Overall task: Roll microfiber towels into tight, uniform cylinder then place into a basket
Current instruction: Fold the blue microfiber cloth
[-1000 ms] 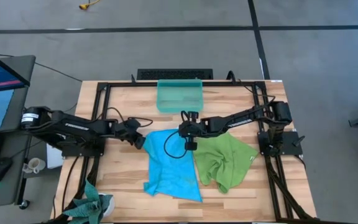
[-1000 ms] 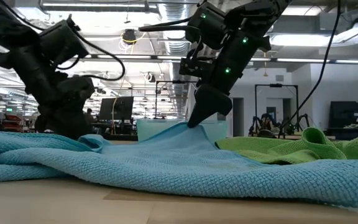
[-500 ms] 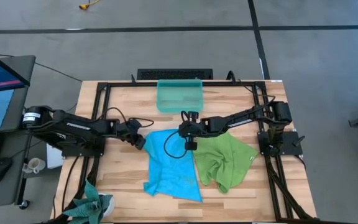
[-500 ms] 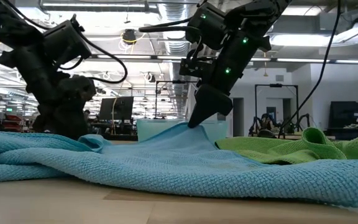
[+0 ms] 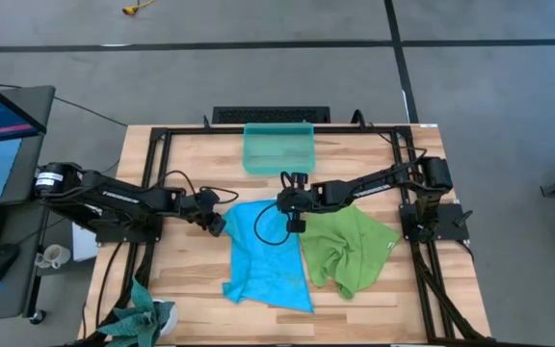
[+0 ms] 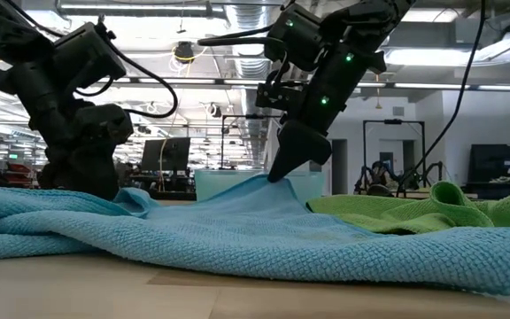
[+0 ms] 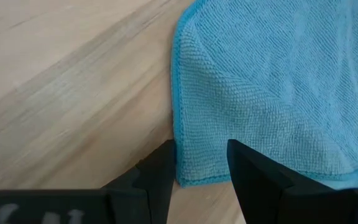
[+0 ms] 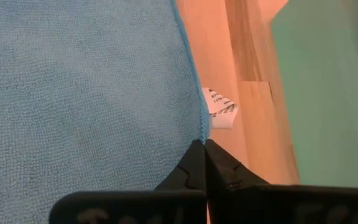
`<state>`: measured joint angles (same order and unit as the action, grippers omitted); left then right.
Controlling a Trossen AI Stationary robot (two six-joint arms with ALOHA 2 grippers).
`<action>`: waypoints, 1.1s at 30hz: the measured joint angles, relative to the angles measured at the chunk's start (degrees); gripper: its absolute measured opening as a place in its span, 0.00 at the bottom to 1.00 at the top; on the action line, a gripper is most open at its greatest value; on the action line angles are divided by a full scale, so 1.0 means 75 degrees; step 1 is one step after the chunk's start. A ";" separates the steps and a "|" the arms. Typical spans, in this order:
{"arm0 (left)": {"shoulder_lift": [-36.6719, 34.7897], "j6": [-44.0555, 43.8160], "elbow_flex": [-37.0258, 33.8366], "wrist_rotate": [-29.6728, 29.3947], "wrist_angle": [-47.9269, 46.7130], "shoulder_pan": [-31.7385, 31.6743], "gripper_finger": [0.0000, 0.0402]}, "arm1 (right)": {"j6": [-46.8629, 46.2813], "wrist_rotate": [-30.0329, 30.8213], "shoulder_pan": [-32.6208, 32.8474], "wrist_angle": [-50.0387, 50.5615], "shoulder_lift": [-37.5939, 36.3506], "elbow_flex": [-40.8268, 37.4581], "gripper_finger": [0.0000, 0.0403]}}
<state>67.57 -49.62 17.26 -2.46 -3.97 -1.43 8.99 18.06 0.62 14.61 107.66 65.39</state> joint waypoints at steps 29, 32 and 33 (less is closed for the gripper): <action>-0.0023 0.1606 0.0539 0.0026 -0.0578 -0.0287 0.01 | 0.0067 0.0081 0.0184 0.0054 -0.0177 0.0003 0.02; -0.0023 0.2038 0.1121 -0.0322 -0.1235 -0.0050 0.00 | 0.0020 0.0385 0.0369 0.0248 -0.0447 0.0000 0.02; -0.0023 0.2164 0.1354 -0.0492 -0.1485 0.0043 0.00 | 0.0010 0.0472 0.0447 0.0261 -0.0551 0.0000 0.02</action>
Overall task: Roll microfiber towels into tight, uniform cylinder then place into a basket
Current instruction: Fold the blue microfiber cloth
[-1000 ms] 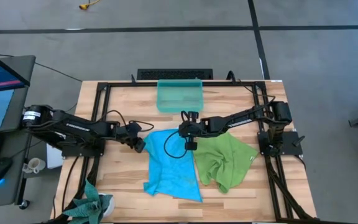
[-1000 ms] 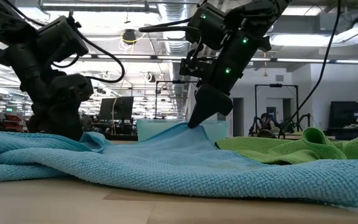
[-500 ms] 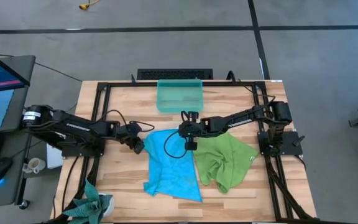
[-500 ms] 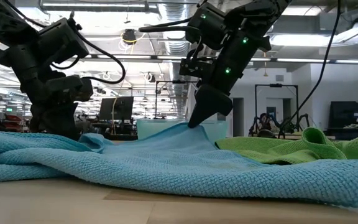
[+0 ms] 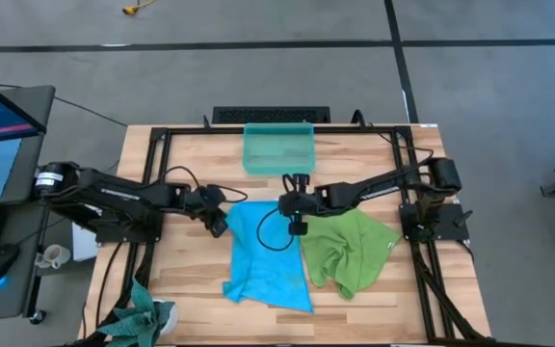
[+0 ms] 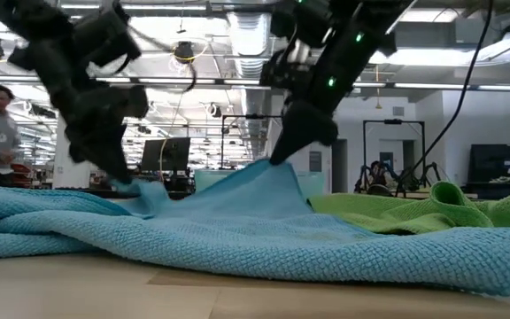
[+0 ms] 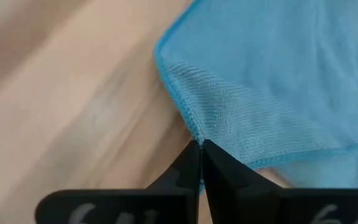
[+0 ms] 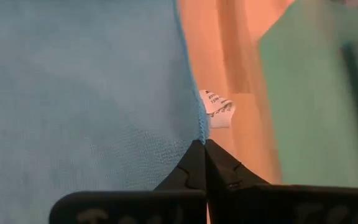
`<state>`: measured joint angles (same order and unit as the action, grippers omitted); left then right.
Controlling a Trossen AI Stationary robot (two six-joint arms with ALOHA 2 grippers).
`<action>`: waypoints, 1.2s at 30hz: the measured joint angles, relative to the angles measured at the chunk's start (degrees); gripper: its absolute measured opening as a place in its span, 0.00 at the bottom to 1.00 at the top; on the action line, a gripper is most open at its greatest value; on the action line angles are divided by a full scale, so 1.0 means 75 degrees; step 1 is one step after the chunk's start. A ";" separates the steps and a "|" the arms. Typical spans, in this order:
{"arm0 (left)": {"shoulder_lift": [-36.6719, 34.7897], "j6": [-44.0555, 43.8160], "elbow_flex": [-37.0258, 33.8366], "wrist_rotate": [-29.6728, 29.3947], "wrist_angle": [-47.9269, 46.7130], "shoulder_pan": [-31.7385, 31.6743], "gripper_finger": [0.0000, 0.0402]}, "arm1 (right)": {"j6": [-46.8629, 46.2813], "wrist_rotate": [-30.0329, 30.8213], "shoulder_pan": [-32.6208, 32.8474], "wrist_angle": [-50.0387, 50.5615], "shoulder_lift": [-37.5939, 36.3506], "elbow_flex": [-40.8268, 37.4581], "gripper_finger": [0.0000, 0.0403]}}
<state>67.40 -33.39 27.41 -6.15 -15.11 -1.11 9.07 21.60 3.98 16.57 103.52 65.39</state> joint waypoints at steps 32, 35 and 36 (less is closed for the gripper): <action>0.0015 -0.1431 0.6479 -0.1434 -0.8545 0.3497 0.00 | 0.0054 0.1114 0.2855 0.0479 -0.2155 0.1169 0.02; 0.0015 -0.1449 0.6909 -0.1008 -0.8844 0.3497 0.00 | 0.0052 0.1114 0.2869 0.0735 -0.2147 0.1523 0.02; 0.0015 -0.1450 0.7055 -0.0827 -0.8945 0.3497 0.00 | 0.0052 0.1114 0.2869 0.0778 -0.2147 0.1638 0.02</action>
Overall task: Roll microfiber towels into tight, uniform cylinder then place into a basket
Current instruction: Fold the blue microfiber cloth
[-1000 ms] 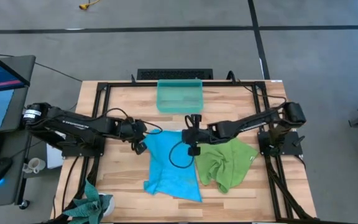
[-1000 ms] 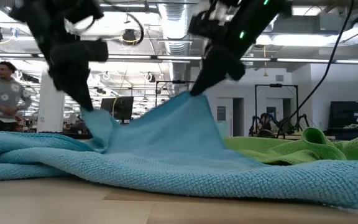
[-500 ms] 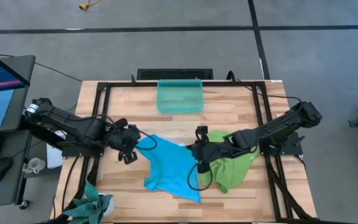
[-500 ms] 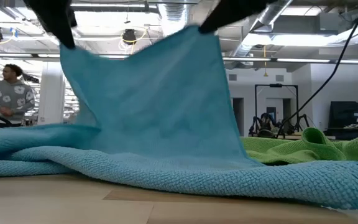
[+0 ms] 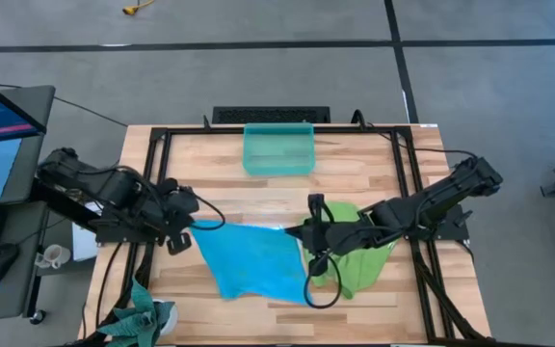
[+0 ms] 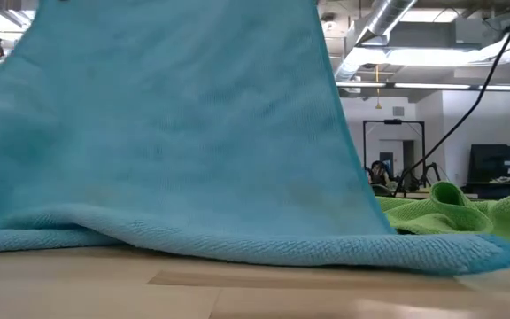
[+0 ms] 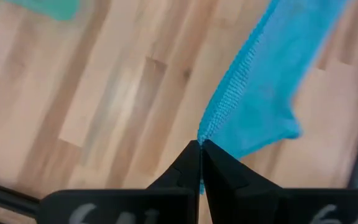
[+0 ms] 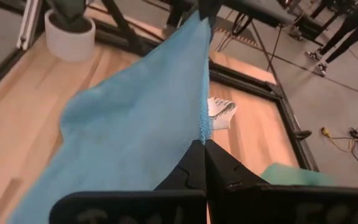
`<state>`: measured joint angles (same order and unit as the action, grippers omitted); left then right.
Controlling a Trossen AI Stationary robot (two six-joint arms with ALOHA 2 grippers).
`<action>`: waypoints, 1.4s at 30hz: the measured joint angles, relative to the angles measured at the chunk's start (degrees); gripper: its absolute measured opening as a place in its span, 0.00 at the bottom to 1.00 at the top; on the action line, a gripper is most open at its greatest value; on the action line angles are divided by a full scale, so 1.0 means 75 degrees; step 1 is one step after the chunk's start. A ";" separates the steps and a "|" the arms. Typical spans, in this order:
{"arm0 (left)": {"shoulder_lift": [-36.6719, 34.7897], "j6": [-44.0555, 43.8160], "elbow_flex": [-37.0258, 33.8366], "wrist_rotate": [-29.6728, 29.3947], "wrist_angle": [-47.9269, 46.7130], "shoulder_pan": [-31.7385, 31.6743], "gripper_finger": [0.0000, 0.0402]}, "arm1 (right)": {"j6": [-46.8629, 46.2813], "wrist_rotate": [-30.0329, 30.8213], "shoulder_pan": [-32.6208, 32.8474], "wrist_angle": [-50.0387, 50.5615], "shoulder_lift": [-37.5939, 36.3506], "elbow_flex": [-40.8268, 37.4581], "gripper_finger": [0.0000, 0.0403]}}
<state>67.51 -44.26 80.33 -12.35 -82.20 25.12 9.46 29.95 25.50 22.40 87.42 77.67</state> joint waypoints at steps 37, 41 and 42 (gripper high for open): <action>0.1024 -0.2949 0.3373 0.3005 0.0552 0.0186 0.00 | 0.0204 -0.0014 0.1495 0.0149 0.0006 0.2037 0.02; 0.1218 -0.3548 0.3375 0.3225 0.0625 0.0602 0.00 | 0.0204 -0.0011 0.1815 0.0035 0.0006 0.2037 0.02; 0.1279 -0.3724 0.3375 0.3225 0.0728 0.0745 0.00 | 0.0204 -0.0011 0.1894 0.0008 0.0006 0.2037 0.02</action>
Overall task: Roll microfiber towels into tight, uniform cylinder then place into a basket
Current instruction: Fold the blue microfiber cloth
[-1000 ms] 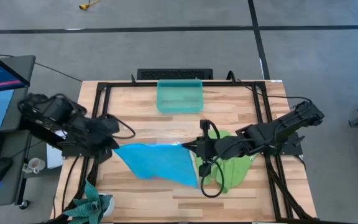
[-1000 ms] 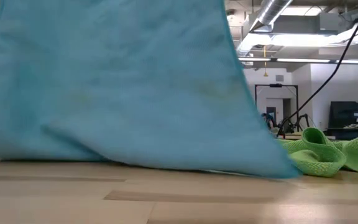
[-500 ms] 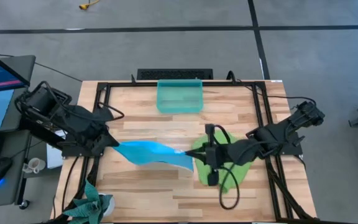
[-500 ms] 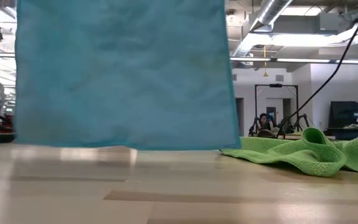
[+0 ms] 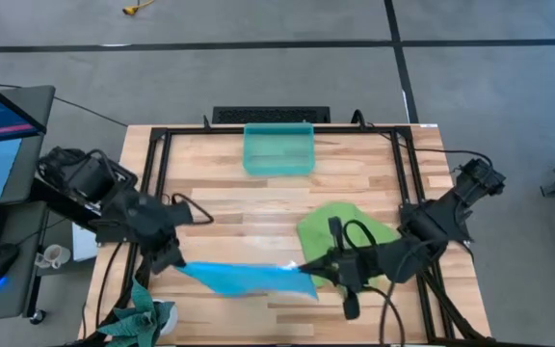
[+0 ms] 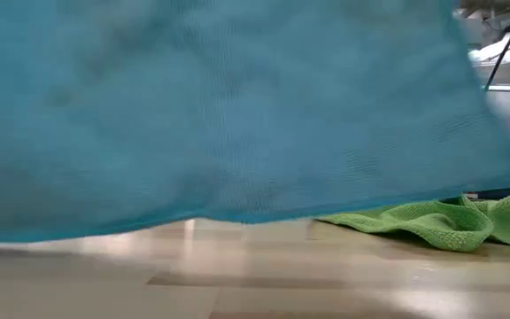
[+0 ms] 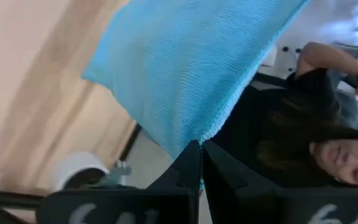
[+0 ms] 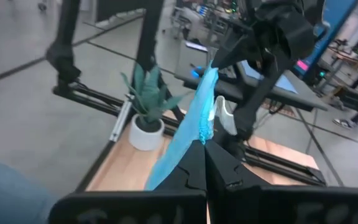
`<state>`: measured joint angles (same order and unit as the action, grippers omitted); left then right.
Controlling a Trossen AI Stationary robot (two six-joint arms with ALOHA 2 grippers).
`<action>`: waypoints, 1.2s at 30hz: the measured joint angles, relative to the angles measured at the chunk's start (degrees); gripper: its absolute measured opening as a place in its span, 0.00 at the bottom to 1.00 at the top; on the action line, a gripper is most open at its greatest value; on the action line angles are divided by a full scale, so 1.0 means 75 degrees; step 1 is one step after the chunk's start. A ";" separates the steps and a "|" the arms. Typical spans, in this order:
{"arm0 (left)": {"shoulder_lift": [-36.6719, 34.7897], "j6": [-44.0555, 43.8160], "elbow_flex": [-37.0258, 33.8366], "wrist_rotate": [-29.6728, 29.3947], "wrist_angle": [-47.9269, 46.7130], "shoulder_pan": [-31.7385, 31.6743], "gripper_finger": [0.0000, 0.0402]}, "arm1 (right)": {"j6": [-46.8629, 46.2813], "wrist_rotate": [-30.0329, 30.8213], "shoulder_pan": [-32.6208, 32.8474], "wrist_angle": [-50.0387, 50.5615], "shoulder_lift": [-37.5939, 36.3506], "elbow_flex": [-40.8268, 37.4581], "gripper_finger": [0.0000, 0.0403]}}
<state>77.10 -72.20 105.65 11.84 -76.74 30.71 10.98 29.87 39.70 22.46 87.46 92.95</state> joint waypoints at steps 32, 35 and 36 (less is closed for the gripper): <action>0.0712 -0.1573 0.0910 -0.0671 0.0679 0.1719 0.00 | 0.0807 0.1202 0.0296 -0.1030 0.0880 0.0455 0.02; 0.0711 -0.1589 0.1006 -0.0913 0.0618 0.1724 0.00 | 0.0804 0.1218 0.0239 -0.1012 0.0880 0.0455 0.02; 0.0711 -0.1589 0.1008 -0.0934 0.0611 0.1735 0.00 | 0.0804 0.1214 0.0245 -0.1041 0.0880 0.0455 0.02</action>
<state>82.43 -84.12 113.21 4.83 -72.15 43.73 17.02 38.97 41.54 14.65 94.06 96.36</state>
